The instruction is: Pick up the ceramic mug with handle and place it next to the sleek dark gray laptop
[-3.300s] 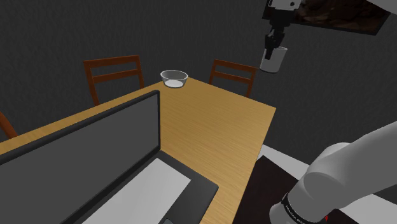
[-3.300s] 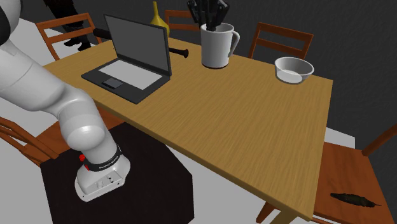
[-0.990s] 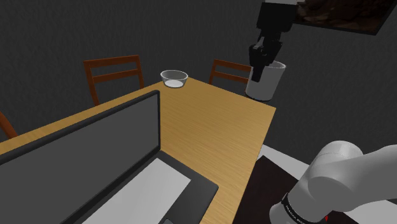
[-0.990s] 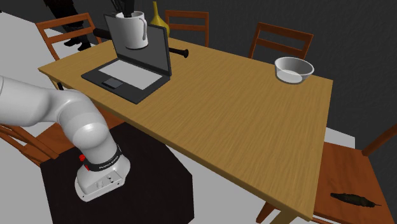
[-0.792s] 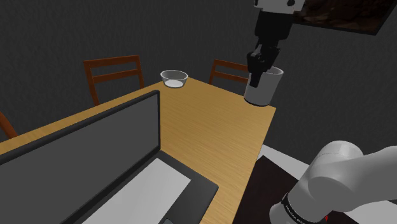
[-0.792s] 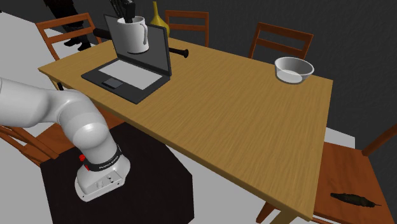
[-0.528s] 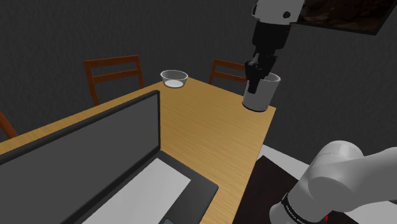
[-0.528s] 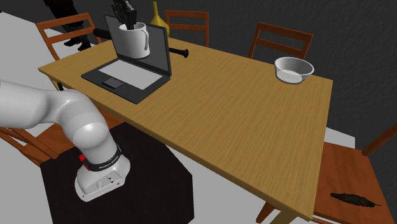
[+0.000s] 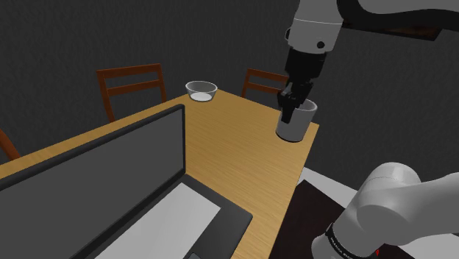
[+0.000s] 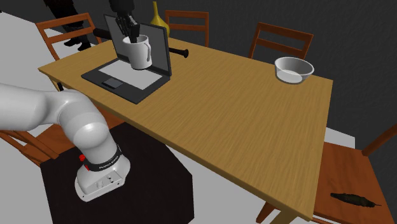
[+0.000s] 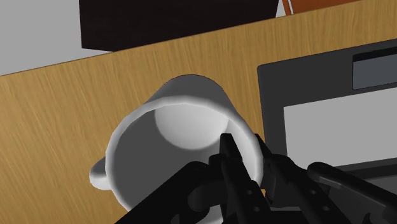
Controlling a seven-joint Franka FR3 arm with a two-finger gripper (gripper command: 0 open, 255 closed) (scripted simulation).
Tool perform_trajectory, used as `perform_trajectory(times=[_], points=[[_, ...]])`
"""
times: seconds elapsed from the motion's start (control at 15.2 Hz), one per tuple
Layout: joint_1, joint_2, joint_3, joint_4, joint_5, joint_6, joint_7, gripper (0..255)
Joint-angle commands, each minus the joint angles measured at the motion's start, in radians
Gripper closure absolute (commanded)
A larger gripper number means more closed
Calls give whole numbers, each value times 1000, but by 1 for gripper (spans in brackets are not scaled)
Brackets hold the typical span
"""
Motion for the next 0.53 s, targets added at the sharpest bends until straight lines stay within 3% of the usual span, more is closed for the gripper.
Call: perform_trajectory(times=[0.0,0.46], points=[[2,-11,1,-35,2,24,-1,255],[10,-39,12,-146,15,107,-1,255]])
